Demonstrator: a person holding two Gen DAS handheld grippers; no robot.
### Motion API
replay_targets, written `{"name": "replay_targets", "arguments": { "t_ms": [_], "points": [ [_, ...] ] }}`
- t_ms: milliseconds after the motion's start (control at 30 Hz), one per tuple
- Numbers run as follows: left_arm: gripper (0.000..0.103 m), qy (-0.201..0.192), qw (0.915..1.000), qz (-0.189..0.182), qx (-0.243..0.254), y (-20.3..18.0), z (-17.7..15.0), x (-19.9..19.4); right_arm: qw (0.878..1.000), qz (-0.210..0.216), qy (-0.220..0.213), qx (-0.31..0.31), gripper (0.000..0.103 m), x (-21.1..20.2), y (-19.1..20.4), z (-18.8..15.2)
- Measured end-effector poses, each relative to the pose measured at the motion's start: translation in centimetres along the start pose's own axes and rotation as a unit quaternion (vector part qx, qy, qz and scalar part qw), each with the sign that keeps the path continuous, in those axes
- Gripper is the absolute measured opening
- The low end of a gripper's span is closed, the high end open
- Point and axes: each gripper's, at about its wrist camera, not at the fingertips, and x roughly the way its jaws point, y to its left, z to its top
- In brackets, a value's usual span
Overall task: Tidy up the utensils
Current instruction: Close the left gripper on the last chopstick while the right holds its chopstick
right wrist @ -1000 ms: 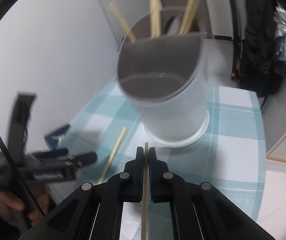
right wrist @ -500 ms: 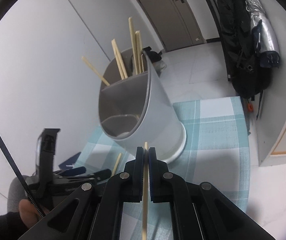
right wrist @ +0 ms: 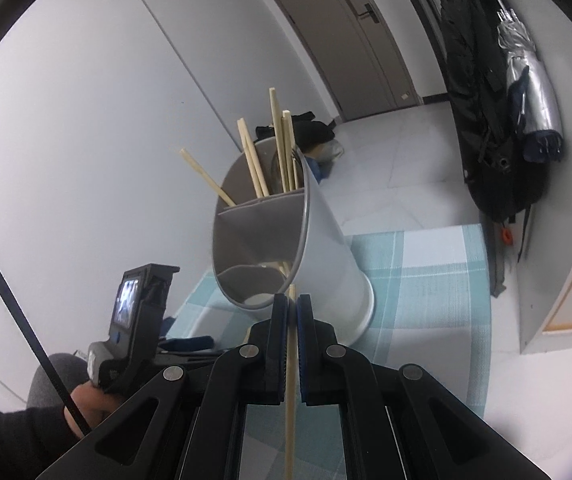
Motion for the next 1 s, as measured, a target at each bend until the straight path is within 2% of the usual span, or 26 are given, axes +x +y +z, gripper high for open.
{"name": "replay_targets", "arguments": {
  "t_ms": [133, 200, 233, 267, 300, 467, 567, 800, 1000],
  "points": [
    [0.042, 0.001, 0.9997, 0.009, 0.024, -1.3, 0.6, 0.1, 1.000, 0.004, -0.006, 0.000, 0.004, -0.2, 0.0, 0.1],
    [0.024, 0.000, 0.9993, 0.020, 0.030, -1.8, 0.8, 0.1, 1.000, 0.005, -0.006, 0.000, 0.004, -0.2, 0.1, 0.1],
    [0.019, 0.001, 0.9995, 0.015, 0.029, -1.9, 0.8, 0.2, 1.000, 0.005, -0.007, -0.001, 0.004, -0.3, 0.1, 0.1],
    [0.007, 0.005, 0.9996, 0.008, 0.025, -1.9, 0.8, 0.2, 1.000, 0.005, -0.008, -0.001, 0.004, -0.4, 0.1, 0.1],
    [0.003, 0.008, 0.9998, 0.004, 0.019, -1.8, 0.9, 0.2, 1.000, 0.004, -0.009, -0.001, 0.004, -0.4, 0.1, 0.1],
    [0.003, -0.004, 0.9997, -0.024, -0.004, -1.1, 1.0, -0.4, 1.000, 0.002, -0.013, -0.001, 0.004, -0.7, 0.1, 0.2],
    [0.003, -0.029, 0.9978, -0.047, -0.037, -0.2, 0.7, -1.8, 1.000, 0.000, -0.013, 0.000, 0.004, -0.8, 0.0, 0.1],
    [0.003, -0.105, 0.9888, -0.066, -0.083, 0.7, -0.3, -6.3, 1.000, -0.002, -0.016, -0.005, 0.004, -0.8, 0.6, -0.1],
    [0.003, -0.171, 0.9786, -0.087, -0.073, -0.1, -1.3, -10.1, 0.999, -0.013, -0.028, -0.023, 0.004, -1.3, 1.8, -0.6]
  ]
}}
